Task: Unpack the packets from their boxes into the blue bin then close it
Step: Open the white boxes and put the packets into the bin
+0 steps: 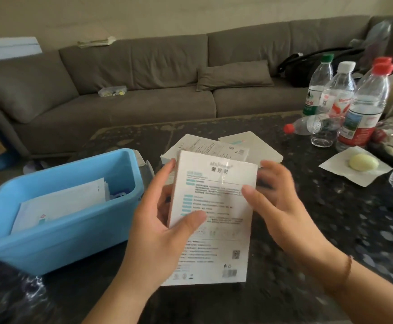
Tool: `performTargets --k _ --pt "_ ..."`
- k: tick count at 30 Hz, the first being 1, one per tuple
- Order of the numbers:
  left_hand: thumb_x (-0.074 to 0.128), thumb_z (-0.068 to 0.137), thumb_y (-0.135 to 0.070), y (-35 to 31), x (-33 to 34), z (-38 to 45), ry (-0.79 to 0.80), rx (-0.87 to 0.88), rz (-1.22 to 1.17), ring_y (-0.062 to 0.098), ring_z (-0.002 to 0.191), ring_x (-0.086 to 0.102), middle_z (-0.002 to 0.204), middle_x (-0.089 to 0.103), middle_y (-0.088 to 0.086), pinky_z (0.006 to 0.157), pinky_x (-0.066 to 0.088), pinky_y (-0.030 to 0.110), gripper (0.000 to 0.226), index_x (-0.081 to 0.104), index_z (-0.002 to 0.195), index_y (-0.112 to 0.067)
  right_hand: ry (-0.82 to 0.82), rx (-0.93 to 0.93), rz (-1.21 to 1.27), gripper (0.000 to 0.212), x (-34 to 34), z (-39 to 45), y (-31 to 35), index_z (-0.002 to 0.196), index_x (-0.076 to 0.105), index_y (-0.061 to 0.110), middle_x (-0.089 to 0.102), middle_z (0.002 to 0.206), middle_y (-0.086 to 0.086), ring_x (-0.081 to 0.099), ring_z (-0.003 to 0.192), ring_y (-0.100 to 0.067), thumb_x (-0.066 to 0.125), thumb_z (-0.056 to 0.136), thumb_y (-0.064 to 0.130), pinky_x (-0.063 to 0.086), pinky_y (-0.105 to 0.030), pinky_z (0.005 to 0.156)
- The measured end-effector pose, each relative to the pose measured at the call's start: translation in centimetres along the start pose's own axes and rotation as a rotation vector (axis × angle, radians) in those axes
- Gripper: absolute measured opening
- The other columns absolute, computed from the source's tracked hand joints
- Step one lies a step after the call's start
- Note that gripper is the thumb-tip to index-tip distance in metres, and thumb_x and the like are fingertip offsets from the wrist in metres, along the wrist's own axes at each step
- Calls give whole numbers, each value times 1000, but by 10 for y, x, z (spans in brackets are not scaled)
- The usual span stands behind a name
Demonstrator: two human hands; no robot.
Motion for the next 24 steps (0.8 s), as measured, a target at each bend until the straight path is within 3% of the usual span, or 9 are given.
performTargets --k 1,3,6,8,10,12,15,21,24 --pt "79 69 -29 4 2 0 0 -16 -32 -5 106 64 116 62 -36 72 57 15 80 34 126 -65 108 112 154 60 2 0 -2 136 35 37 66 124 10 67 109 -12 66 85 44 59 -36 85" --pt "80 76 -34 11 7 -3 -20 45 93 -2 119 58 130 56 -33 80 57 18 83 28 135 -62 207 138 212 49 5 -2 -2 134 43 30 74 112 4 72 99 -18 63 91 19 62 -39 77" --pt "71 82 -42 4 6 1 -172 414 554 14 139 37 149 38 -3 106 42 28 70 40 144 -30 188 76 123 43 4 -2 -2 130 49 29 75 106 2 74 93 -21 62 91 14 62 -39 69" --pt "72 85 -31 -1 5 6 -163 672 795 23 124 49 132 57 6 100 45 41 45 64 126 -15 201 73 113 43 4 -3 -2 128 50 30 76 103 2 75 90 -20 63 91 14 62 -35 64" --pt "74 86 -20 -6 5 10 -121 808 947 25 104 60 110 70 1 88 45 44 20 76 105 -13 216 71 101 44 6 -5 -1 128 51 30 76 101 2 75 88 -19 64 90 14 62 -33 63" --pt "74 86 -17 -6 3 11 -35 827 1000 23 96 62 101 72 -1 85 45 41 11 77 96 -13 214 64 90 42 8 -7 -3 127 52 29 76 102 2 75 89 -20 64 90 13 62 -37 67" --pt "74 86 -21 -9 3 9 114 805 1091 21 95 62 101 72 -1 86 47 40 13 76 97 -15 202 66 72 40 9 -7 -9 125 53 30 76 103 3 75 89 -20 65 90 14 63 -41 69" --pt "75 81 -20 -31 13 13 333 752 1336 21 85 60 91 69 0 84 48 41 9 72 89 -17 185 36 13 39 9 -7 -10 124 53 32 76 97 10 75 83 -11 66 90 18 60 -27 60" --pt "76 76 -12 -37 19 16 374 729 1438 25 81 58 85 66 4 83 49 46 10 71 85 -13 174 32 -5 39 9 -8 -8 124 53 32 76 95 11 75 81 -11 67 89 19 61 -28 60"
Point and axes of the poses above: each hand's wrist, its own z-axis towards the middle knuckle, its own x-axis out of the palm, y = z × x, the point moved 2 cm from there along z, towards the middle knuckle
